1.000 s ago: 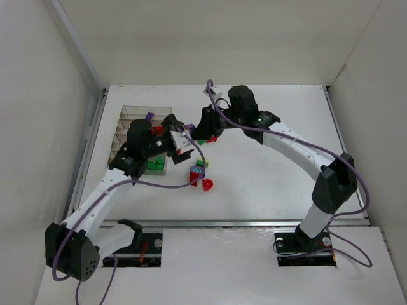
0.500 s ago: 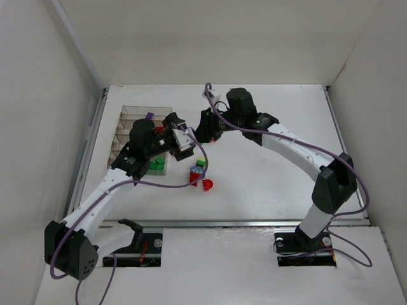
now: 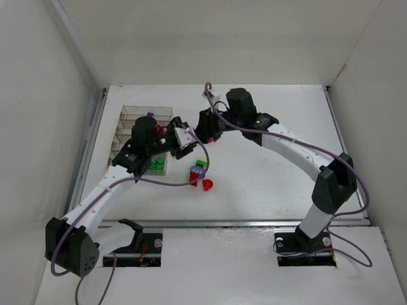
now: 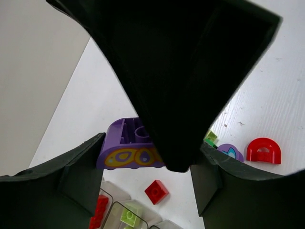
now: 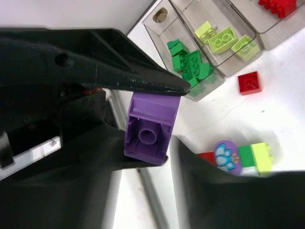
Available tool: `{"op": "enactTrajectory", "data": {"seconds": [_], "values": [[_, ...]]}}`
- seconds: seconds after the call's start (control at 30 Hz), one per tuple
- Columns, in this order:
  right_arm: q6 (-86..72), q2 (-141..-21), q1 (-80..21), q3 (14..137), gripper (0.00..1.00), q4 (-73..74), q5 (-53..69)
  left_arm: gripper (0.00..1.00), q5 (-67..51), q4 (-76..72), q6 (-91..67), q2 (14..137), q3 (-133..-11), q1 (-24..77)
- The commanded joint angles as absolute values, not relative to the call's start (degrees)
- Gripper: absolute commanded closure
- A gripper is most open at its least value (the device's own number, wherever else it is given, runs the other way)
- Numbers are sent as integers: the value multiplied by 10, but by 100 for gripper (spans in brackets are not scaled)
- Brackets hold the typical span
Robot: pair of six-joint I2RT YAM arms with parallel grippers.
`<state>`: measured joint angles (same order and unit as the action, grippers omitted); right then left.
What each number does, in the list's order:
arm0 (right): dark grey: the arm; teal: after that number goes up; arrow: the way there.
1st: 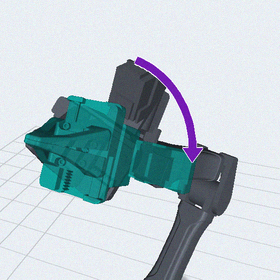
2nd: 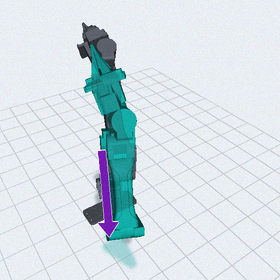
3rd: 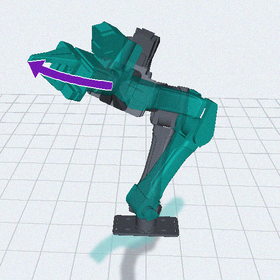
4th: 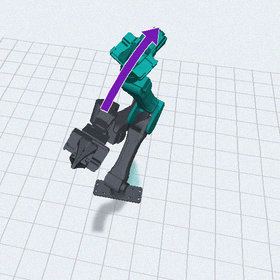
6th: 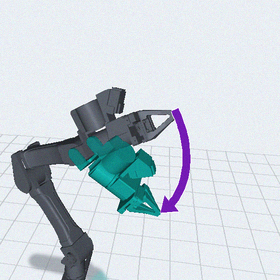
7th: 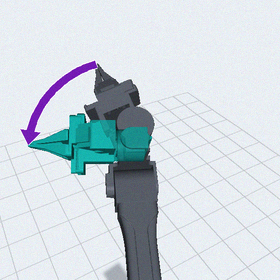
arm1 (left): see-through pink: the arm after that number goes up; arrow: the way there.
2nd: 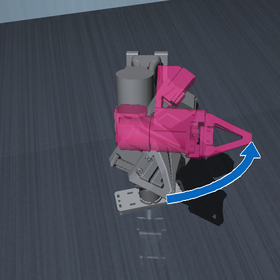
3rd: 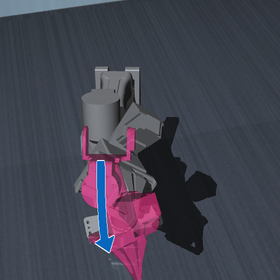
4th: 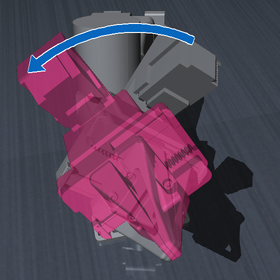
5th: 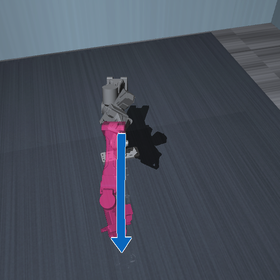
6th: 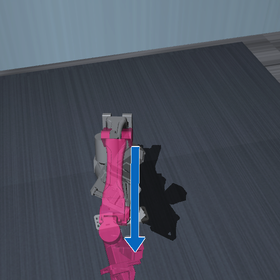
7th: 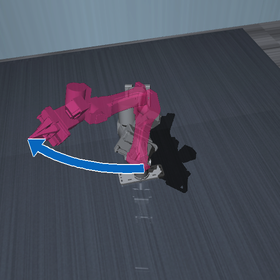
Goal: Sort the legos into containers by color
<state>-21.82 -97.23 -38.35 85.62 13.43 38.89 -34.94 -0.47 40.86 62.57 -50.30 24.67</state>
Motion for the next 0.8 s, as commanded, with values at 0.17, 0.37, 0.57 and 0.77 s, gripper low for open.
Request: {"op": "enactTrajectory", "data": {"seconds": [0.17,0.37,0.57,0.77], "values": [[-238,-966,-386,870,0,150,297,100,-324,-9,336,629,-524,249],[-344,-897,-312,798,0,112,160,100,-249,13,180,698,-547,220],[-344,-836,-291,761,0,112,66,100,-226,-12,78,765,-612,152],[-312,-850,-279,773,0,154,58,96,-182,-61,48,858,-654,68]]}}
